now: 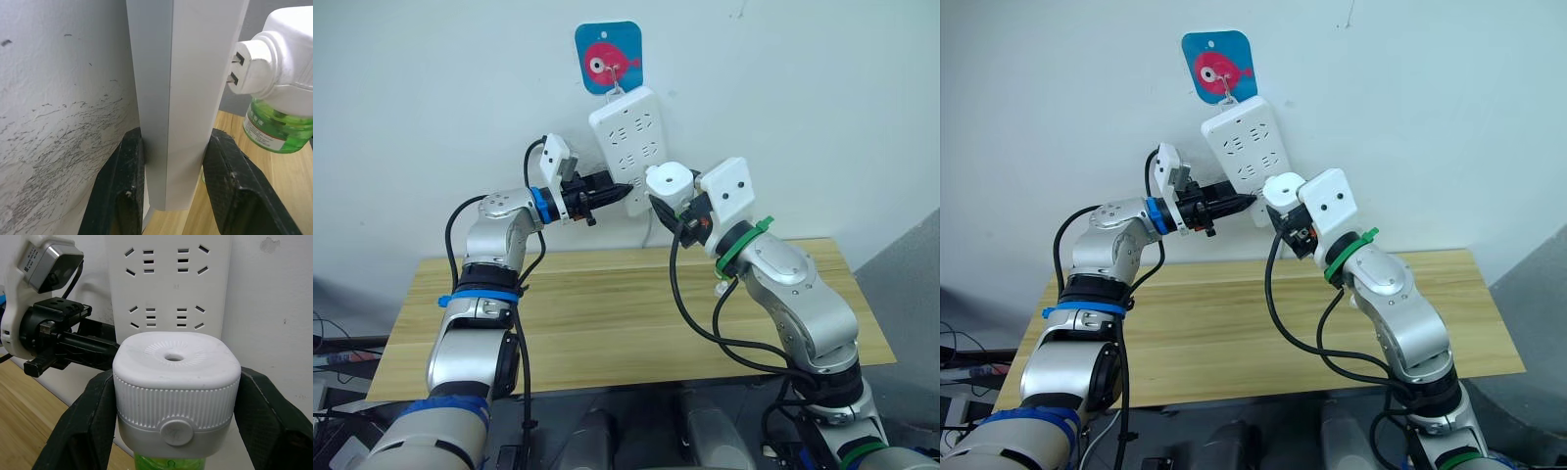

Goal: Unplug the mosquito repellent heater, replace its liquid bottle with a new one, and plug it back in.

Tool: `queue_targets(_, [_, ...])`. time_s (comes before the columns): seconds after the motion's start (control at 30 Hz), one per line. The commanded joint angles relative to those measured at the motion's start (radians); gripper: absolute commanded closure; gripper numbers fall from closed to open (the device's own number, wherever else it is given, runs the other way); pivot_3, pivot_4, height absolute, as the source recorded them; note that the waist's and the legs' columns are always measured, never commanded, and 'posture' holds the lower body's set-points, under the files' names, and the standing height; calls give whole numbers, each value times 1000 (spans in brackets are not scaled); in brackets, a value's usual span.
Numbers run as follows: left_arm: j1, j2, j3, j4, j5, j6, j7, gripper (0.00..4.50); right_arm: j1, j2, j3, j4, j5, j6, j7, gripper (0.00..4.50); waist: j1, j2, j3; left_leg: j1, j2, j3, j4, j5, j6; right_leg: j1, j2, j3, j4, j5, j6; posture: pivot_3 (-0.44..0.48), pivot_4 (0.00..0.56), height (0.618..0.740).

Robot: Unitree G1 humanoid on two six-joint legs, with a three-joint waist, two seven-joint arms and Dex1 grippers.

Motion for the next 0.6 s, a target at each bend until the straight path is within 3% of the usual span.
queue_targets(0.03, [2,-8,-7,-43,-9,5,-3,3178,-3,5,-2,-34,-12,-5,-11,1517,0,0,0,0,0,0,0,0,0,0,0,0,0,0,0,-200,163,740])
queue_targets(0.6, [3,-6,-6,-51,-8,13,-7,3178,2,7,-4,-8,-31,-6,-10,1517,0,0,0,0,0,0,0,0,0,0,0,0,0,0,0,-199,158,740])
